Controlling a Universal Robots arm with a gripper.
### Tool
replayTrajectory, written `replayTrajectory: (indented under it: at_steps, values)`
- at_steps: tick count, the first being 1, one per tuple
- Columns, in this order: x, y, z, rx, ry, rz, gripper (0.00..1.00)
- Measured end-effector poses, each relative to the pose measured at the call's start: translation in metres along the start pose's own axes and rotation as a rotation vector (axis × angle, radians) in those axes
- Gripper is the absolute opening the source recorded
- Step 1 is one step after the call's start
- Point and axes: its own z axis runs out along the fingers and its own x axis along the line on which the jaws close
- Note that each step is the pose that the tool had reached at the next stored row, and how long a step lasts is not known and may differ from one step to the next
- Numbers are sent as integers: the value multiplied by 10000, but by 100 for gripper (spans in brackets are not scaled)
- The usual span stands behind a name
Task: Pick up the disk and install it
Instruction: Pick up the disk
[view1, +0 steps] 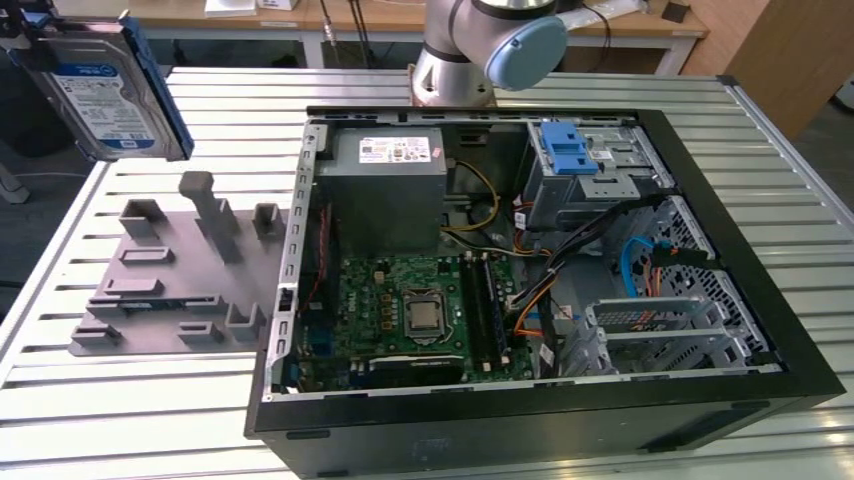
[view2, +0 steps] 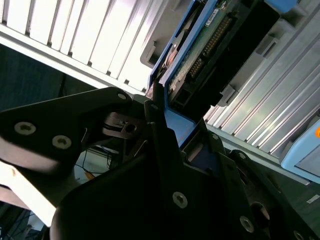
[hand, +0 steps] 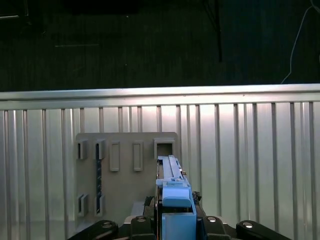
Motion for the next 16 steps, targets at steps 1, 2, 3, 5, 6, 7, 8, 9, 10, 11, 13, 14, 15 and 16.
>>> replayTrajectory:
  at_steps: [1,2,3,5,6,7,8,9,10,11,13,14,15,16]
  values:
    - [0,0,-23,-1,0,0,36]
    - [0,0,-49,-1,0,0,36]
    - [-1,-1,-76,-1,-1,0,36]
    - [-1,-1,-130,0,-1,0,36]
    - [-2,-1,-176,-1,0,0,36]
    - [-2,-1,-201,0,-1,0,36]
    - [-2,-2,-227,0,-1,0,36]
    - [-3,-2,-257,0,-2,0,36]
    - [-3,-2,-288,0,-1,0,36]
    - [-3,-2,-318,0,-1,-1,36]
    - [-4,-3,-375,1,-2,0,36]
    - [-4,-3,-402,0,-2,0,36]
    - [-4,-3,-427,0,-2,0,36]
    - [-5,-3,-457,-1,-3,0,36]
